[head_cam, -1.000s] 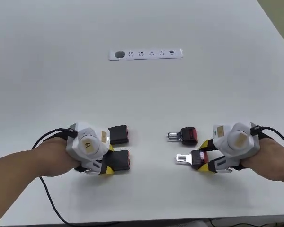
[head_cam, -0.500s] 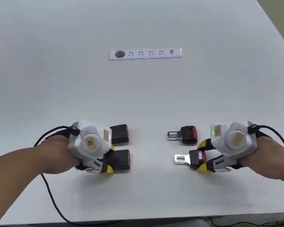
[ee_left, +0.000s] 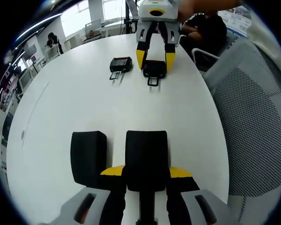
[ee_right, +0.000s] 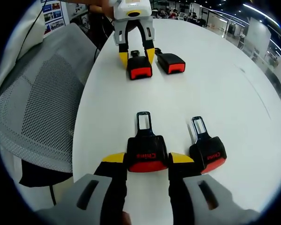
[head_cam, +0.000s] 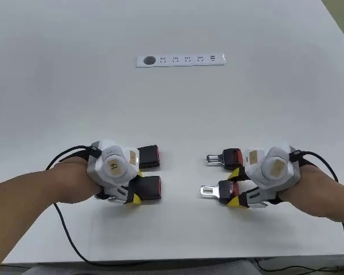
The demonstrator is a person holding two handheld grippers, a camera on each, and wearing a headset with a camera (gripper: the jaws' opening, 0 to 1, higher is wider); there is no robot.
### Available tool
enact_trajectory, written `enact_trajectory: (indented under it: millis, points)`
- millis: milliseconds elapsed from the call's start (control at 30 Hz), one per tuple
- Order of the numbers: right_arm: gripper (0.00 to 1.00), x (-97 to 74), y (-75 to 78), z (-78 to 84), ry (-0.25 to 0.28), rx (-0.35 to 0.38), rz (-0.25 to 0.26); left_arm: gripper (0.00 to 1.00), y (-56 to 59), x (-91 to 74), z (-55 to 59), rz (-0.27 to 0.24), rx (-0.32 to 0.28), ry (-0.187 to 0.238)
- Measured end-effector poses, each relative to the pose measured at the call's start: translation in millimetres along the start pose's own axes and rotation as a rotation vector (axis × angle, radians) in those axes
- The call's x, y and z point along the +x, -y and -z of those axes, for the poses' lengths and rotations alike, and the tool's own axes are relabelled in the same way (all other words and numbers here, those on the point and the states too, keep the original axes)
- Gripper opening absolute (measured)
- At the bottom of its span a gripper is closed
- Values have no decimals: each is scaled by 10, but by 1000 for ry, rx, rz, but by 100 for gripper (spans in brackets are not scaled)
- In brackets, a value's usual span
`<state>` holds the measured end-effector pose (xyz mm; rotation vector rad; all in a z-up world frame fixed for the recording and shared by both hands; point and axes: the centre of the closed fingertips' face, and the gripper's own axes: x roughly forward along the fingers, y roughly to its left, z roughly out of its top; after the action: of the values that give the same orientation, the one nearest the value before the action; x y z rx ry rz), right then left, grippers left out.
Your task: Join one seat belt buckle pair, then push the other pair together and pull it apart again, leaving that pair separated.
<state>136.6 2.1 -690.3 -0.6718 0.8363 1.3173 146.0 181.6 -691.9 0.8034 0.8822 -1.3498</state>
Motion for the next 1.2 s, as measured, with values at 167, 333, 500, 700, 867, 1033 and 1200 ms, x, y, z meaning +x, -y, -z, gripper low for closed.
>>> enact_trajectory:
  millis: [167, 333, 500, 700, 867, 1033, 1200]
  points:
    - [32, 113, -79, -169, 12, -21, -7, 34, -10, 6, 15, 0, -2, 6]
    - [32, 210, -90, -319, 32, -18, -10, 34, -4, 3, 8, 0, -3, 10]
    - [32, 306, -71, -458, 40, -15, -5, 34, -2, 5, 9, -2, -7, 16]
    - [32, 400, -63, -585, 48, -17, 0, 34, 2, 5, 6, -1, -5, 14]
    - [32, 435, -28, -633, 49, -13, 4, 34, 5, 5, 2, 0, -4, 14]
    - [32, 475, -8, -695, 49, -18, 6, 34, -5, 13, 13, -1, -6, 13]
    - [32, 512, -36, -749, 42, -33, 6, 34, -1, 10, 7, -1, -7, 11]
